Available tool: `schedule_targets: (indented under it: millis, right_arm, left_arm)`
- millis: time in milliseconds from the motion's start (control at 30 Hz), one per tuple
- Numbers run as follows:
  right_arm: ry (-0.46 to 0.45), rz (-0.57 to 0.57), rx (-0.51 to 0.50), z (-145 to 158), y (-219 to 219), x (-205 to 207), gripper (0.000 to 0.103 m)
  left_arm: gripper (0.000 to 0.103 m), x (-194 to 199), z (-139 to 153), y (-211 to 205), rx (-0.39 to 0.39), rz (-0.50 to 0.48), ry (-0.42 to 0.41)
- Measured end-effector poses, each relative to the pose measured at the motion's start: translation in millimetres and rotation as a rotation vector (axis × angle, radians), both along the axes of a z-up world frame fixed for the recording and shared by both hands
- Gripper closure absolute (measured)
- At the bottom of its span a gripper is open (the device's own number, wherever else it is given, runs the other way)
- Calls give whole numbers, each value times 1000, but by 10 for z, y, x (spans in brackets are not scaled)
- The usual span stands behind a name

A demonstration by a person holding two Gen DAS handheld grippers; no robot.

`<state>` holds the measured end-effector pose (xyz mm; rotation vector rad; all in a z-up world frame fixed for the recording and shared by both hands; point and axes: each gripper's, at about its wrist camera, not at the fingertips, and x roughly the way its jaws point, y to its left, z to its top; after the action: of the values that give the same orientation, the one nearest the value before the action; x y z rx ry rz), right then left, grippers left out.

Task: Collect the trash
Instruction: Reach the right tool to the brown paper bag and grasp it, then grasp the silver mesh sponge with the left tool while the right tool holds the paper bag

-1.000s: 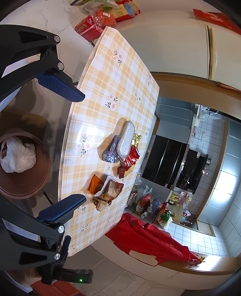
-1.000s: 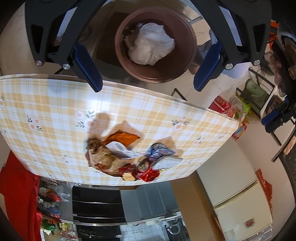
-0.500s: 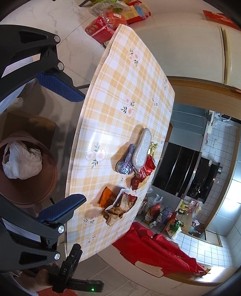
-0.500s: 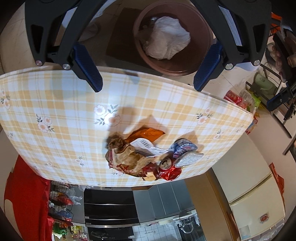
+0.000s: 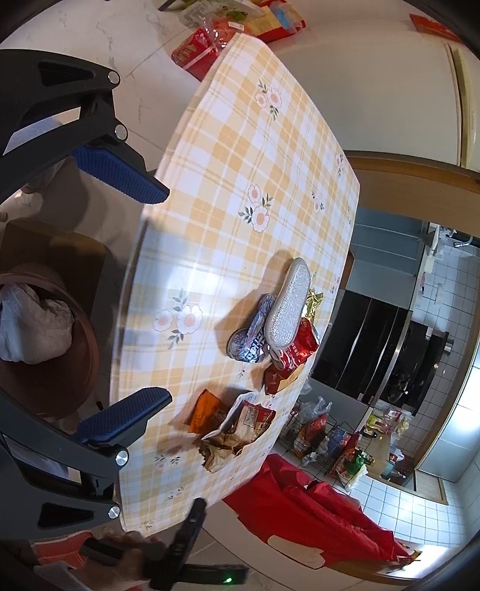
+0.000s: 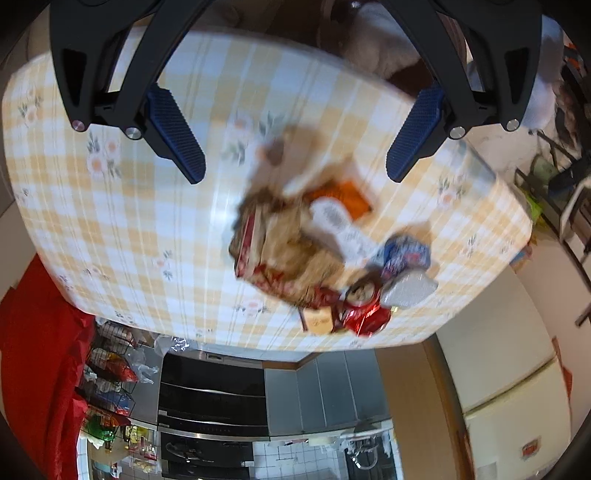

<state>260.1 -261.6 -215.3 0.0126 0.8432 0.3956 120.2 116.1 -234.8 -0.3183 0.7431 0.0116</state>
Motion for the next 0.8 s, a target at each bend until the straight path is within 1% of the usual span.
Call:
schedule_targets:
  millis: [67, 133, 167, 300, 433, 600, 633, 667, 733, 767, 800]
  right_arm:
    - [24, -36, 56, -65, -30, 275, 7]
    - [46, -52, 86, -144, -30, 491, 9]
    - [57, -58, 86, -190, -20, 598, 14]
    - [107, -61, 20, -441, 47, 961, 15]
    - [174, -37, 2, -661, 71, 1124, 17]
    - [203, -19, 0, -798, 67, 1153, 26]
    - [205, -18, 3, -803, 65, 1147, 28]
    - [206, -23, 0, -811, 58, 1142, 35]
    - [197, -26, 7, -794, 36, 1122, 41]
    - [190, -29, 12, -778, 22, 1104, 50]
    - [181, -32, 18, -756, 9, 1081, 55]
  left_arm:
    - [6, 85, -18, 2, -2, 3, 3]
    - [6, 179, -36, -15, 0, -2, 7]
    - [6, 209, -40, -29, 2, -5, 10]
    - [6, 306, -54, -86, 0, -24, 16]
    - [6, 361, -128, -123, 18, -35, 39]
    - [6, 412, -215, -125, -16, -34, 66]
    - [6, 422, -219, -135, -14, -38, 68]
    - [6, 431, -223, -148, -8, -43, 69]
    - [6, 444, -228, -174, -3, -54, 71]
    - [6, 452, -228, -181, -4, -58, 72]
    - [6, 463, -224, -189, -9, -64, 72]
